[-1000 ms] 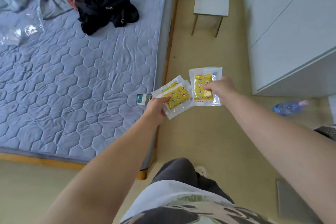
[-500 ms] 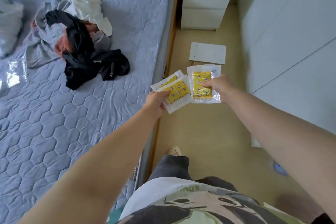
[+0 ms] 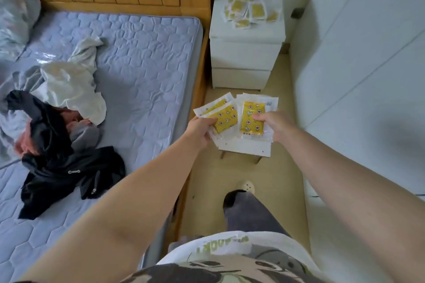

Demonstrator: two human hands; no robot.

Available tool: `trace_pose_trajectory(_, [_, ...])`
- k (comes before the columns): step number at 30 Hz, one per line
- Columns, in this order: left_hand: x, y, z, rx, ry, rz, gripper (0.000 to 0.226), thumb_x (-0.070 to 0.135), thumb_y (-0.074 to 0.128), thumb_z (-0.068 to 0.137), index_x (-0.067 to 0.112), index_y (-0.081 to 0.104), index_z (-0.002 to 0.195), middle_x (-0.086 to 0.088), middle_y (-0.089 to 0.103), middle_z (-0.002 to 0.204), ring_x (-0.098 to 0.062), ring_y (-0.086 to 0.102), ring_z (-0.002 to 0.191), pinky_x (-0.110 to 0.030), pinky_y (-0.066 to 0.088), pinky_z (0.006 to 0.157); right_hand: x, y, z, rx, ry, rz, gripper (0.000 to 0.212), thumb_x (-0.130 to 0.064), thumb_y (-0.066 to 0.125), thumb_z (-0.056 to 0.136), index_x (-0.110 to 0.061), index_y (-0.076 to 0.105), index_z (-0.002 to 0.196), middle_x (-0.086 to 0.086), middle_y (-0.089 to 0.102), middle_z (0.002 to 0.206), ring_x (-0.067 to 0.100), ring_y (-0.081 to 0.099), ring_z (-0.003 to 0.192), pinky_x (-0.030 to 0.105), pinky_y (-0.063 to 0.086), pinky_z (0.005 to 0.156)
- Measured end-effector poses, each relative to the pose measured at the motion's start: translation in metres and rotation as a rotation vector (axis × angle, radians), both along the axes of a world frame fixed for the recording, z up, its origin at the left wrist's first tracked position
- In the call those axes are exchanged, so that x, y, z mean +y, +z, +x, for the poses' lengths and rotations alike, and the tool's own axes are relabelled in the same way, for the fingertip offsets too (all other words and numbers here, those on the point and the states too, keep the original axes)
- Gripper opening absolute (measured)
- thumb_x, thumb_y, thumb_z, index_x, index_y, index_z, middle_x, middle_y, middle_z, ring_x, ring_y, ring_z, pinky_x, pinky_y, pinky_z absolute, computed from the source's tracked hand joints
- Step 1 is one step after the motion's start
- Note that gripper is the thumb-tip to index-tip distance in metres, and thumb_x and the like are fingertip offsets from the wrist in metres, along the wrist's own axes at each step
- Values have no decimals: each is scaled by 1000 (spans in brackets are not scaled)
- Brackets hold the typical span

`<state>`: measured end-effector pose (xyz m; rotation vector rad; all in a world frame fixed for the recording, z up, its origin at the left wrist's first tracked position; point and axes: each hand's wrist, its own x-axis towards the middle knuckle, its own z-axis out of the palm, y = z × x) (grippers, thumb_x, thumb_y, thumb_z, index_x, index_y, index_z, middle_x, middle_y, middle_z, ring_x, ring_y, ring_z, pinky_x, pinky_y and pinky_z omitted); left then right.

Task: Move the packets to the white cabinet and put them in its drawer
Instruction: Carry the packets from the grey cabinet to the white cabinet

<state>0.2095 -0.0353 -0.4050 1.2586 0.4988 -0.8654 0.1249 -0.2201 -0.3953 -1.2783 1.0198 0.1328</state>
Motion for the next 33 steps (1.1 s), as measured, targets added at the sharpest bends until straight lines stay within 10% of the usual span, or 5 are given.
trace_pose_trajectory(13, [-185,1,232,44,-23,6,42,-4,56,91,8,52,131,-14,62,124,-32,64,106,-49,52,91,-185,2,230,102,-136,-9,41,-5,79,72,-3,65,110,10,67,114,27,62,109,46,47,98])
trace_pose_trajectory(17, [-243,-21,336,72,-54,35,38,-5,54,93,9,53,128,-12,64,117,-26,66,91,-39,56,70,-233,-16,319,160,-224,-25,40,-9,79,73,-4,64,110,7,65,112,24,61,104,36,48,90])
trace_pose_trajectory(27, [-366,-72,576,-62,-411,428,29,3,57,92,7,51,120,-5,58,97,-23,57,90,-33,51,70,-344,-64,523,406,-420,-84,51,-8,72,82,1,48,126,12,57,116,31,56,113,36,45,82])
trace_pose_trajectory(33, [-437,-115,664,-248,-453,373,40,-5,53,88,21,46,118,4,57,93,-15,57,79,-19,46,55,-408,-109,619,338,-396,-303,48,-9,70,82,-3,49,124,11,60,114,20,60,80,28,48,68])
